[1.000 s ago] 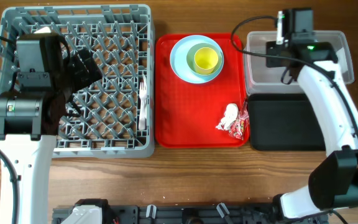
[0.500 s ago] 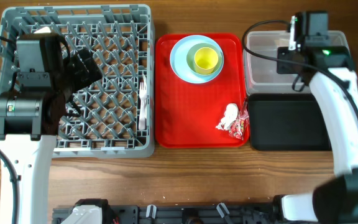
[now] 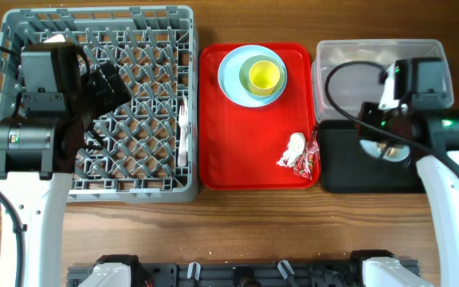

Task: Sort waste into correct bins and load items into the dishwasher rack
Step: 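Lift the bowl and carry it right over the black tray, then tilt the bowl to dump the rice and scraps onto the black tray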

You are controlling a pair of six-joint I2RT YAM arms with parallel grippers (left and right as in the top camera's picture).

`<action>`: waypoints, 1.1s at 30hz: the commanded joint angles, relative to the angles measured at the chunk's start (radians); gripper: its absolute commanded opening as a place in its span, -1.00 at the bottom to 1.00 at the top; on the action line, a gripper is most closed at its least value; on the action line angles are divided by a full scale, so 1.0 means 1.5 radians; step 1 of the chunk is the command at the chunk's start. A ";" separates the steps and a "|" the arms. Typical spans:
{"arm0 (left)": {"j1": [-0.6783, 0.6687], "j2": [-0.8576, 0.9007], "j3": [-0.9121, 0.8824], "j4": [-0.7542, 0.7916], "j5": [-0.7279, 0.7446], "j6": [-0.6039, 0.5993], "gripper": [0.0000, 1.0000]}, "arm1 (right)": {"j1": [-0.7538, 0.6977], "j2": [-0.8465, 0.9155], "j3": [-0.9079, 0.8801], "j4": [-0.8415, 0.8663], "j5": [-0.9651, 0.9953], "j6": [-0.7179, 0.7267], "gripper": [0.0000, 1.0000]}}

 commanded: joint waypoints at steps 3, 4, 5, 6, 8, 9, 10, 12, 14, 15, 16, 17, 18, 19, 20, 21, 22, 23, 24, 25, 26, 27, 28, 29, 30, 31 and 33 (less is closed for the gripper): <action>0.004 -0.002 0.004 0.002 -0.009 0.002 1.00 | -0.023 0.003 -0.099 0.079 -0.110 -0.019 -0.92; 0.004 -0.002 0.004 0.002 -0.009 0.002 1.00 | -0.035 0.003 -0.114 0.091 -0.142 -0.030 -0.92; 0.004 -0.002 0.004 0.002 -0.009 0.002 1.00 | -0.049 0.003 -0.125 0.100 -0.173 -0.044 -0.92; 0.004 -0.002 0.004 0.002 -0.009 0.002 1.00 | -0.071 0.003 -0.139 0.111 -0.215 -0.063 -0.92; 0.004 -0.002 0.004 0.002 -0.009 0.002 1.00 | -0.117 0.003 -0.157 0.127 -0.293 -0.096 -0.92; 0.004 -0.002 0.004 0.002 -0.009 0.002 1.00 | -0.151 0.003 -0.167 0.134 -0.344 -0.120 -0.92; 0.004 -0.002 0.004 0.002 -0.009 0.002 1.00 | -0.181 0.003 -0.174 0.136 -0.384 -0.140 -0.92; 0.004 -0.002 0.004 0.002 -0.009 0.002 1.00 | -0.255 0.004 -0.188 0.141 -0.483 -0.192 -0.92; 0.004 -0.002 0.004 0.002 -0.009 0.002 1.00 | -0.341 0.011 -0.209 0.161 -0.583 -0.230 -0.92; 0.004 -0.002 0.004 0.002 -0.009 0.002 1.00 | -0.367 0.017 -0.217 0.175 -0.615 -0.242 -0.92; 0.004 -0.002 0.004 0.002 -0.009 0.002 1.00 | -0.390 0.025 -0.226 0.188 -0.648 -0.253 -0.92; 0.004 -0.002 0.004 0.002 -0.009 0.002 1.00 | -0.409 0.034 -0.233 0.199 -0.688 -0.263 -0.92; 0.004 -0.002 0.004 0.002 -0.009 0.002 1.00 | -0.429 0.047 -0.242 0.210 -0.743 -0.282 -0.92; 0.004 -0.002 0.004 0.002 -0.009 0.002 1.00 | -0.444 0.062 -0.249 0.212 -0.791 -0.301 -0.92; 0.004 -0.002 0.004 0.002 -0.009 0.002 1.00 | -0.455 0.079 -0.255 0.210 -0.825 -0.307 -0.92; 0.004 -0.002 0.004 0.002 -0.009 0.002 1.00 | -0.461 0.091 -0.259 0.209 -0.844 -0.312 -0.92; 0.004 -0.002 0.004 0.002 -0.009 0.002 1.00 | -0.465 0.103 -0.262 0.209 -0.866 -0.326 -0.92; 0.004 -0.002 0.004 0.002 -0.009 0.002 1.00 | -0.469 0.120 -0.264 0.209 -0.883 -0.339 -0.92; 0.004 -0.002 0.004 0.002 -0.008 0.002 1.00 | -0.473 0.140 -0.264 0.209 -0.893 -0.340 -0.92; 0.004 -0.002 0.004 0.002 -0.009 0.002 1.00 | -0.474 0.160 -0.264 0.209 -0.907 -0.340 -0.92; 0.004 -0.002 0.004 0.002 -0.009 0.002 1.00 | -0.475 0.176 -0.264 0.209 -0.925 -0.340 -0.92; 0.004 -0.002 0.004 0.002 -0.009 0.002 1.00 | -0.475 0.188 -0.264 0.209 -0.945 -0.340 -0.92; 0.004 -0.002 0.004 0.002 -0.009 0.002 1.00 | -0.475 0.200 -0.264 0.209 -0.971 -0.340 -0.92; 0.004 -0.002 0.004 0.002 -0.009 0.001 1.00 | -0.475 0.212 -0.264 0.212 -0.999 -0.342 -0.92; 0.004 -0.002 0.004 0.002 -0.009 0.002 1.00 | -0.476 0.230 -0.264 0.224 -1.031 -0.337 -0.92; 0.004 -0.002 0.004 0.002 -0.009 0.002 1.00 | -0.478 0.237 -0.264 0.226 -1.038 -0.337 -0.92; 0.004 -0.002 0.004 0.002 -0.009 0.002 1.00 | -0.491 0.254 -0.264 0.216 -1.045 -0.337 -0.92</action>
